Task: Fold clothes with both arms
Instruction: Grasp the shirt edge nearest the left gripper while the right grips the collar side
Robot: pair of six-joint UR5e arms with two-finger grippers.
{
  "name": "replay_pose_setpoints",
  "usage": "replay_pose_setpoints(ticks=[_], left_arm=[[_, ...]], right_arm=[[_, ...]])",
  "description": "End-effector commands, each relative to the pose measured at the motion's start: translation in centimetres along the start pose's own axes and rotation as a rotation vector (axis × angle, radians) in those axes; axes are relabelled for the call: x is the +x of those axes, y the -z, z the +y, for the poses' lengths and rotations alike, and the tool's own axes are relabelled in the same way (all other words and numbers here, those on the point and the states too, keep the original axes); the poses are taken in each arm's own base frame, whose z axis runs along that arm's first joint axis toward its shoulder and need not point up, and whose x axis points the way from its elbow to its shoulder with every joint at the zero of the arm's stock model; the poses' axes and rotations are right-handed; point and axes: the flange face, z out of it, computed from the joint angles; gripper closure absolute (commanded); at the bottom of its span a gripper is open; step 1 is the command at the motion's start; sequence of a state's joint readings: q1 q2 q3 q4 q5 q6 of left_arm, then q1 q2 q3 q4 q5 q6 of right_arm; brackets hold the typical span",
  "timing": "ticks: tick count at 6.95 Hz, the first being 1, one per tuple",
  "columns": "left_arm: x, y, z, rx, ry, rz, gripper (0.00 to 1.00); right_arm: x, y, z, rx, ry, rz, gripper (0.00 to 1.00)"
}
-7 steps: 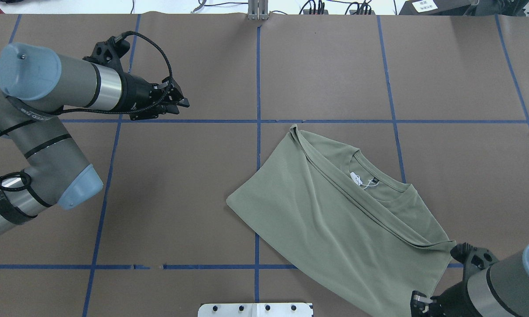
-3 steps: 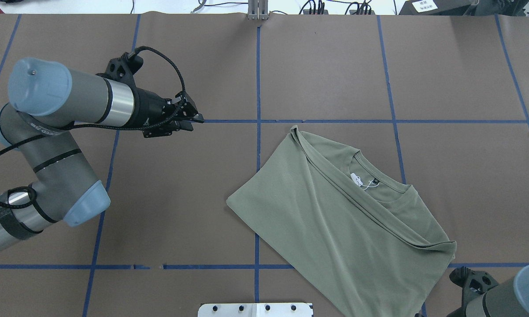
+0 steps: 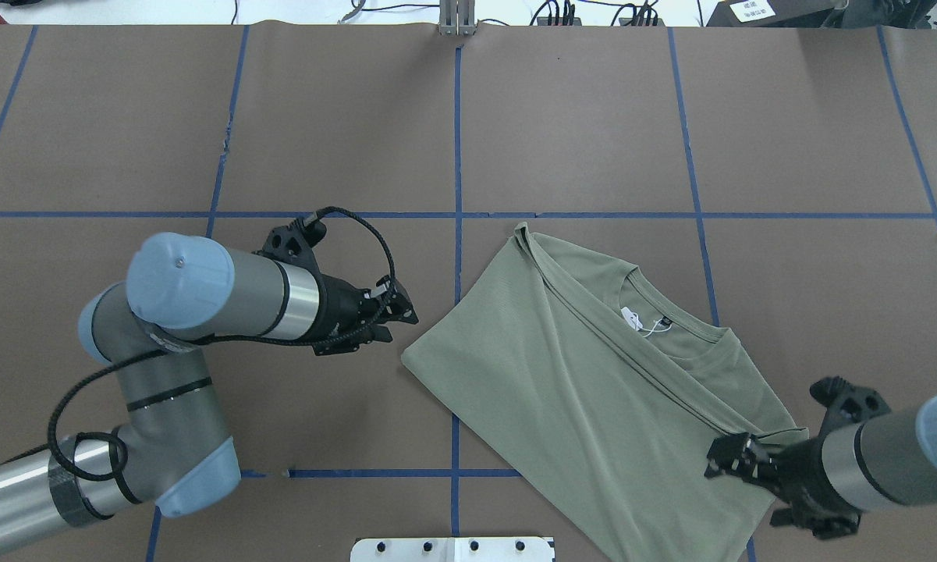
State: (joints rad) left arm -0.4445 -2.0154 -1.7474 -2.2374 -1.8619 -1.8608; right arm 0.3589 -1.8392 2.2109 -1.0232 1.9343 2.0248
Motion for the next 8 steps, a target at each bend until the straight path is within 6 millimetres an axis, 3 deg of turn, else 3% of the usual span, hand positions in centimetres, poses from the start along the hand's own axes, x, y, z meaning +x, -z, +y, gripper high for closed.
replay_pose_setpoints(ticks=[1, 8], left_arm=[[-1.7, -3.3, 2.0, 0.037, 0.006, -0.081, 0.43], [-0.9, -5.0, 1.5, 0.08, -0.01, -0.083, 0.45]], right_arm=[[-4.4, 1.2, -6.7, 0.111, -0.003, -0.108, 0.0], [-4.3, 0.3, -7.6, 0.128, -0.014, -0.096, 0.0]])
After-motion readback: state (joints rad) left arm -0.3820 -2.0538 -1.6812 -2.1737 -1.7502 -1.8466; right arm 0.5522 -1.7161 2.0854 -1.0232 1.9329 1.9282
